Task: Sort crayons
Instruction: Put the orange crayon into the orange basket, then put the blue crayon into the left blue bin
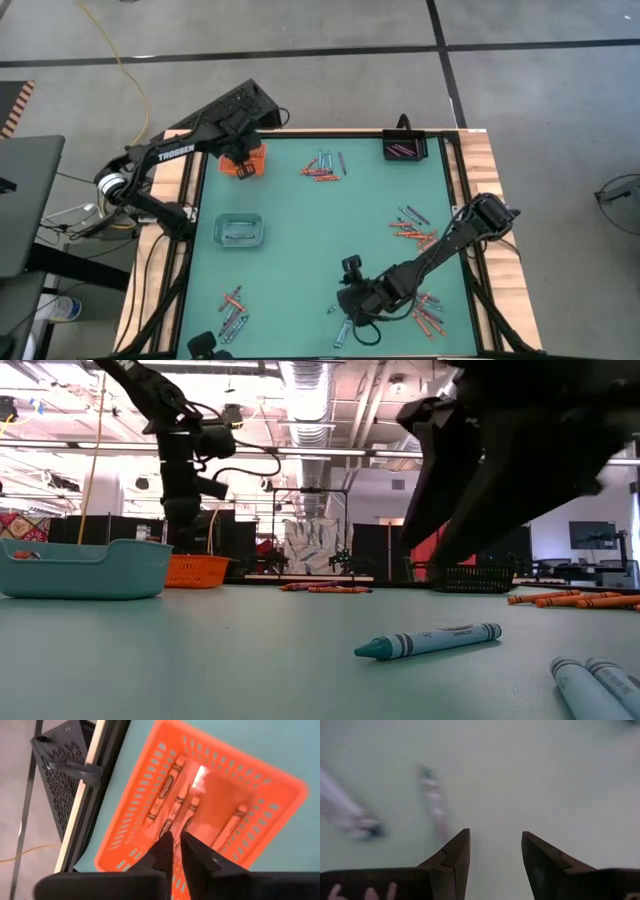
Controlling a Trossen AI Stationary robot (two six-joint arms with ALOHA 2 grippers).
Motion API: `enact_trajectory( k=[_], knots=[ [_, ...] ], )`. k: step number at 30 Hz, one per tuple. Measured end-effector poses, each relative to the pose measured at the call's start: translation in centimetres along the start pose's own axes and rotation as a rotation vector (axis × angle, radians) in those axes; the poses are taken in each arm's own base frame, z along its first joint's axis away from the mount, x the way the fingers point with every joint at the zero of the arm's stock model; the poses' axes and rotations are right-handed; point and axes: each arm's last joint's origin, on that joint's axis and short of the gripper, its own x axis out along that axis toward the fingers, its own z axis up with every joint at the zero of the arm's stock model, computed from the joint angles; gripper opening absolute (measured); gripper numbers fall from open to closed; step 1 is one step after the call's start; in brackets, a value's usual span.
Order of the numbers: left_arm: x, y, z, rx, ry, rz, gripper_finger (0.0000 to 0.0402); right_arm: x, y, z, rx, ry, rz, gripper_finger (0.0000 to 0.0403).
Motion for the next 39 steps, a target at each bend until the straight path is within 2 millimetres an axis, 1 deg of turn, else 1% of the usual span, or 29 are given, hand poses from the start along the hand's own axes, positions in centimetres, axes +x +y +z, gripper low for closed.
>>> enact_trajectory(
  k=[3, 6, 10, 15, 18, 21, 25, 28, 32, 35, 39],
  knots=[
    [-0.7, -0.3, 0.4, -0.016, -0.023, -0.029, 0.0068, 0.0, 0.2, 0.4, -0.013, -0.029, 0.087, 0.0170],
    [-1.6, -1.0, 1.0, -0.025, -0.065, -0.055, 0.0098, 0.0, 0.3, 0.4, -0.016, -0.031, 0.105, 0.0170],
    [-3.0, -2.4, 1.3, -0.001, -0.114, -0.077, 0.0122, 0.1, 0.2, 0.2, -0.023, -0.011, 0.137, 0.0170],
    [-5.3, -4.9, 1.3, 0.090, -0.157, -0.128, 0.0127, 0.4, -0.3, 0.2, -0.017, -0.003, 0.183, 0.0170],
    [-6.9, -6.9, 0.8, 0.165, -0.175, -0.195, 0.0127, 0.7, -0.7, 0.2, -0.014, 0.002, 0.218, 0.0170],
    [-8.5, -8.9, 0.3, 0.216, -0.190, -0.236, 0.0127, 1.4, -0.9, 0.0, -0.017, 0.023, 0.231, 0.0170],
    [-10.6, -11.6, -0.3, 0.272, -0.244, -0.294, 0.0127, 2.5, -0.7, -0.1, -0.036, 0.020, 0.265, 0.0170],
    [-12.0, -13.8, -0.9, 0.317, -0.275, -0.339, 0.0127, 3.4, -0.3, -0.5, -0.046, 0.045, 0.300, 0.0170],
    [-13.2, -16.1, -1.7, 0.353, -0.300, -0.367, 0.0127, 3.5, -0.3, -0.6, -0.048, 0.049, 0.304, 0.0169],
    [-14.0, -17.4, -2.3, 0.365, -0.318, -0.359, 0.0127, 3.5, -0.3, -0.5, -0.046, 0.047, 0.303, 0.0156],
    [-14.8, -18.7, -3.0, 0.375, -0.338, -0.355, 0.0127, 3.5, -0.3, -0.5, -0.054, 0.049, 0.310, 0.0111]
  ],
)
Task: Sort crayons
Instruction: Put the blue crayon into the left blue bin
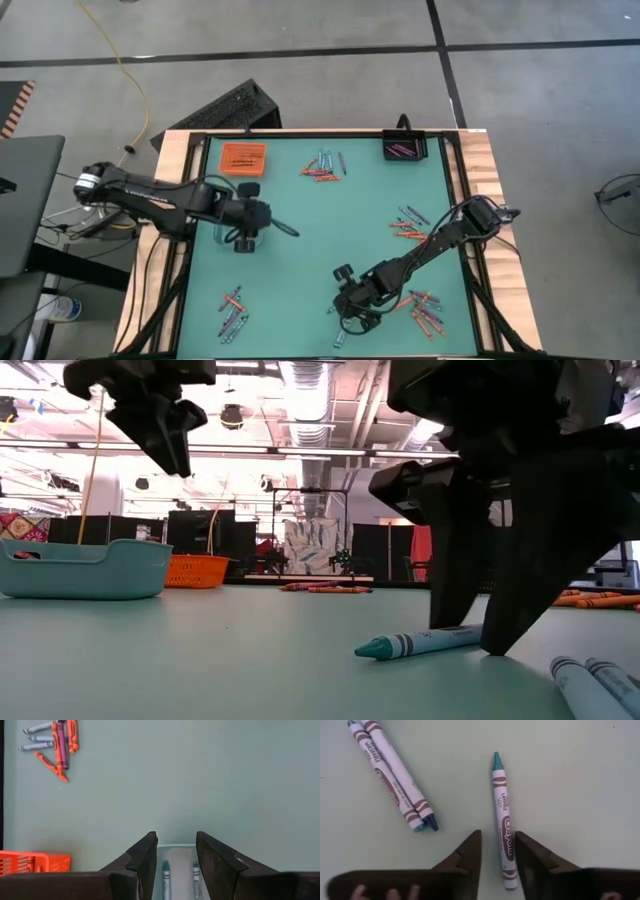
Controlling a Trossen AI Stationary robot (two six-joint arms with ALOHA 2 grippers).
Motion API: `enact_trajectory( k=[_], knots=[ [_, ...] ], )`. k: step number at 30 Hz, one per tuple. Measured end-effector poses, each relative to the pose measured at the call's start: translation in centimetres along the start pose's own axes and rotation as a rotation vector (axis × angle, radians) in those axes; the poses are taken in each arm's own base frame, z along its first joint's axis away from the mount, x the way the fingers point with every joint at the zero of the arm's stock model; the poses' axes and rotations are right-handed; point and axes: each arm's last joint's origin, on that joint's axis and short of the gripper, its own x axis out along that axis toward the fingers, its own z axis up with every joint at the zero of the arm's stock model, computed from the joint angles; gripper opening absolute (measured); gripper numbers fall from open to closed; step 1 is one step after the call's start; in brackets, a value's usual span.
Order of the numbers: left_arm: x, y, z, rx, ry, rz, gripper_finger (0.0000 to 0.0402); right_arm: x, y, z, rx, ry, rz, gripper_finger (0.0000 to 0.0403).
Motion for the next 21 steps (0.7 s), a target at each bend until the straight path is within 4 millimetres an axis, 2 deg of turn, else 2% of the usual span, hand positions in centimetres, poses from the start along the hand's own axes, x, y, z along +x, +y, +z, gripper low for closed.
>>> enact_trajectory(
  k=[8, 13, 21],
  knots=[
    [-0.7, -2.4, -0.2, 0.009, -0.026, -0.014, 0.0127, 0.0, 0.0, -0.1, -0.003, 0.006, -0.001, 0.0012],
    [-1.1, -3.8, -0.1, 0.013, -0.061, -0.039, 0.0127, 0.0, -0.1, -0.1, -0.008, 0.006, -0.010, 0.0006],
    [-2.2, -6.3, 0.6, 0.046, -0.210, -0.097, 0.0127, -0.5, -0.2, 0.5, -0.022, 0.013, -0.044, 0.0002]
  ],
)
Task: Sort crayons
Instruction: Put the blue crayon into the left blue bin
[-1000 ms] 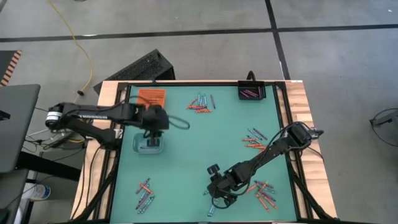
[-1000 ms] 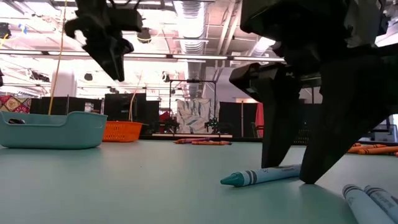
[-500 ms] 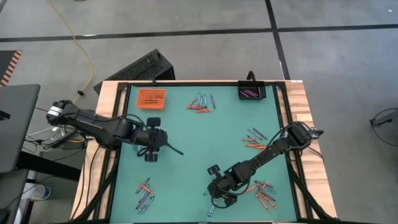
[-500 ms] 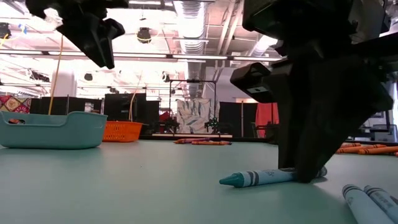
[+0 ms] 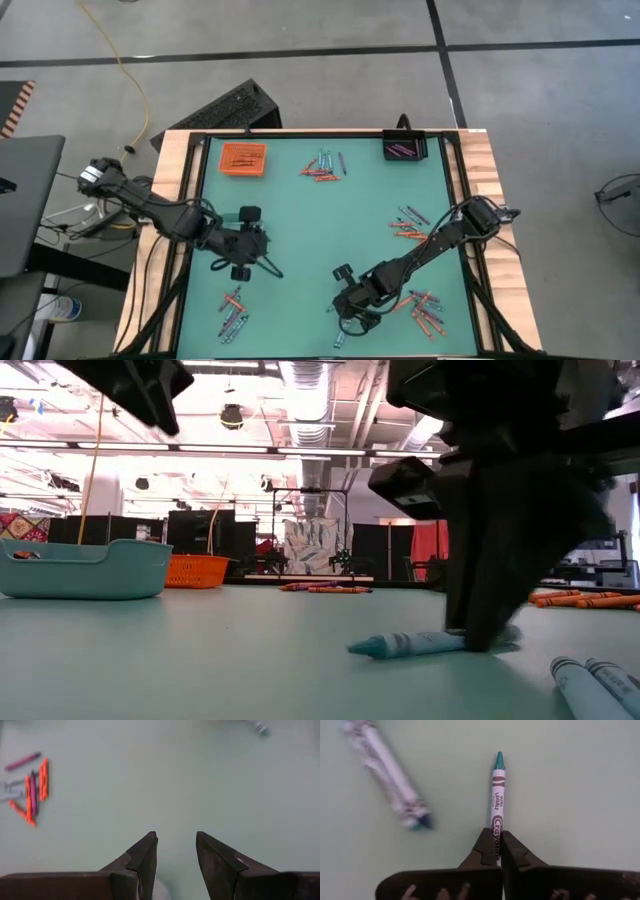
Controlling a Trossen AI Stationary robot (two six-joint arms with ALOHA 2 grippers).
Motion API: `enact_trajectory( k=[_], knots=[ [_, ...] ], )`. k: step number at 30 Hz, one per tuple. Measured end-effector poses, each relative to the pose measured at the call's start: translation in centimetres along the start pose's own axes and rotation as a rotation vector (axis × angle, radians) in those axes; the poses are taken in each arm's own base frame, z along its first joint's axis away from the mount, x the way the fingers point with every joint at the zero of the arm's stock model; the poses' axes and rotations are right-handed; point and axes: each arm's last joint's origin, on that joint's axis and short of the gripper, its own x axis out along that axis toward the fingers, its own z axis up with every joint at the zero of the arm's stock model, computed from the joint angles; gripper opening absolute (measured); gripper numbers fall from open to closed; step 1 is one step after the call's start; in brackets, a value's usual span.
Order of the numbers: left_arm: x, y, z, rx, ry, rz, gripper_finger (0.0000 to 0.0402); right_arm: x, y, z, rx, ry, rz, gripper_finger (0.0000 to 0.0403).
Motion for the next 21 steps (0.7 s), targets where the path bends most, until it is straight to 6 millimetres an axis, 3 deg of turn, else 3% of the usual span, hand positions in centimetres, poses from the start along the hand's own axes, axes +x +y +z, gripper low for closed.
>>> enact_trajectory(
  k=[8, 14, 21],
  knots=[
    [-0.9, -2.2, 0.3, 0.065, -0.110, 0.019, 0.0127, -2.7, -0.7, 2.0, -0.052, -0.063, -0.114, 0.0001],
    [-0.3, -3.7, -0.9, 0.111, -0.162, 0.075, 0.0127, -5.7, -1.5, 3.3, -0.090, -0.149, -0.267, 0.0001],
    [1.0, -5.1, -2.0, 0.163, -0.340, 0.161, 0.0127, -9.5, -2.4, 4.9, -0.126, -0.314, -0.458, 0.0000]
  ],
)
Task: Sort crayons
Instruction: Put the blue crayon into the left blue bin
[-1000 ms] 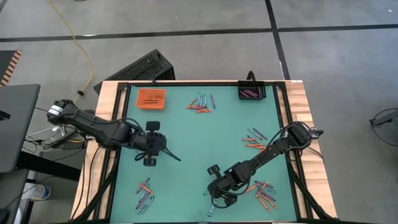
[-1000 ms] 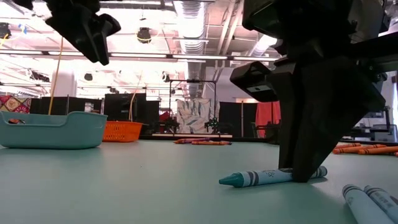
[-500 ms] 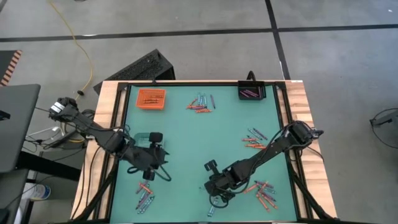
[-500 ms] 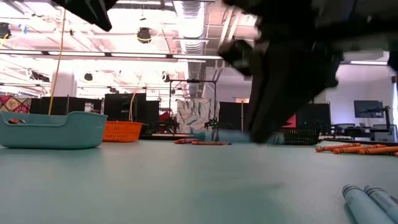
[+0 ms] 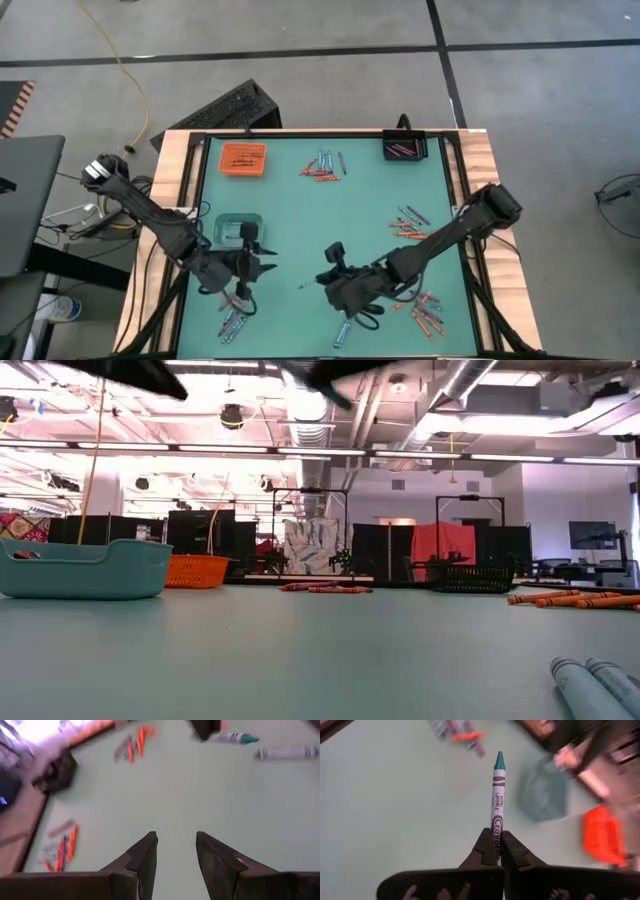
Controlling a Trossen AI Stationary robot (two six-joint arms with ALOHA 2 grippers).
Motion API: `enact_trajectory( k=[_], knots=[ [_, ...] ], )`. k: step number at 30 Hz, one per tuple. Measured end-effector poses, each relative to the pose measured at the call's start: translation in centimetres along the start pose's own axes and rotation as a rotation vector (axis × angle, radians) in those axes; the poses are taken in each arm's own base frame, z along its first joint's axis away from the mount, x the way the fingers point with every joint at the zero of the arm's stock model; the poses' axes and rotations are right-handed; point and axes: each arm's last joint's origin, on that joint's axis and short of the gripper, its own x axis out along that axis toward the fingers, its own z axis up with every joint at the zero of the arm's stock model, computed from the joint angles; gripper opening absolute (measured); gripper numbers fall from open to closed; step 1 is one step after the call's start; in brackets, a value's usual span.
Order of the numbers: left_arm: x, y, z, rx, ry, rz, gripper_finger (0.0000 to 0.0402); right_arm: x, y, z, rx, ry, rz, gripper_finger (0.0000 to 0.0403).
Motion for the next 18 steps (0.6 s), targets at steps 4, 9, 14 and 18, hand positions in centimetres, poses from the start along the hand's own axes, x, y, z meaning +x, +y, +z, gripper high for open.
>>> enact_trajectory(
  k=[4, 9, 14, 18],
  knots=[
    [0.3, -0.4, -0.1, 0.011, -0.144, 0.027, 0.0127, -1.1, -1.1, 1.1, -0.015, -0.082, -0.077, 0.0000],
    [0.1, -0.4, 0.7, 0.030, -0.347, 0.063, 0.0127, -2.2, -2.2, 2.3, -0.042, -0.176, -0.136, 0.0000],
    [0.0, -0.5, 1.8, 0.078, -0.493, 0.058, 0.0127, -3.2, -3.1, 3.4, -0.055, -0.272, -0.189, 0.0000],
    [0.3, -1.0, 2.4, 0.103, -0.588, 0.070, 0.0127, -3.7, -3.6, 3.9, -0.064, -0.325, -0.220, 0.0000]
  ],
)
